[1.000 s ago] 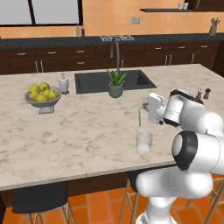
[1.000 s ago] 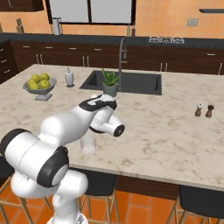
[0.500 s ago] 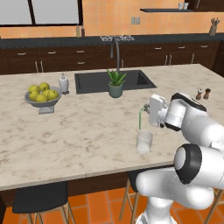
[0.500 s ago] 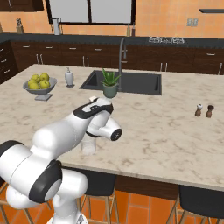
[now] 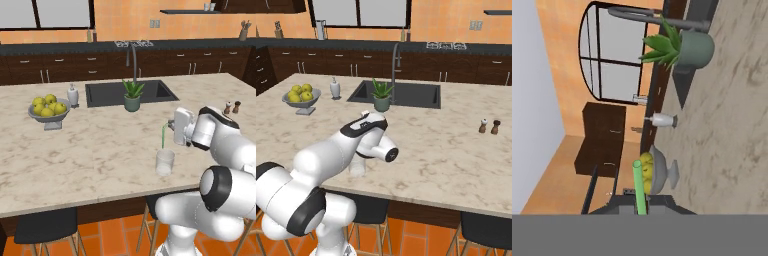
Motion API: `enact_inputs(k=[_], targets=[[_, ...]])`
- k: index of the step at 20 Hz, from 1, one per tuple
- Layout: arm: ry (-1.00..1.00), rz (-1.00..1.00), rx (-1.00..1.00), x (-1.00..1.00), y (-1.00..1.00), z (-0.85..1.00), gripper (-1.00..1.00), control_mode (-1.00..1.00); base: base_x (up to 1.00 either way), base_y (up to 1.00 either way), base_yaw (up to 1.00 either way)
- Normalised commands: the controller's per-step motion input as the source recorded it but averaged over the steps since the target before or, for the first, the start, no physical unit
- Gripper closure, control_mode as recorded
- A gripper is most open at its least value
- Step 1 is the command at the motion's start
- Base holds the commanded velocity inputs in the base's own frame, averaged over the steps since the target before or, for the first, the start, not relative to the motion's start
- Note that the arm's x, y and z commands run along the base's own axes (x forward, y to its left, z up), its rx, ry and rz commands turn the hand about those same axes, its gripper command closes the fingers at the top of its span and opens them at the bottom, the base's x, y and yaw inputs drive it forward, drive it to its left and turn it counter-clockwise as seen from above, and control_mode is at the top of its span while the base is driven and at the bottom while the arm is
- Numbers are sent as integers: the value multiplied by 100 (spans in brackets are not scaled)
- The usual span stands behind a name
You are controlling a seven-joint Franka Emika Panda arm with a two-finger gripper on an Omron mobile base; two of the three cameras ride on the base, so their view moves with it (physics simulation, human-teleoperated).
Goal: Take a straw from the drawer in front and place it inside the glass cup on the dining counter.
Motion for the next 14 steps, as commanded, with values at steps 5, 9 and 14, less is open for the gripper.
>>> enact_inputs(k=[5, 9, 14], targets=[[5, 0, 2, 0, 0, 0, 100, -100, 0, 0, 0], [7, 0, 3, -11, 0, 0, 100, -100, 0, 0, 0], [6, 0, 3, -15, 0, 0, 100, -100, 0, 0, 0]])
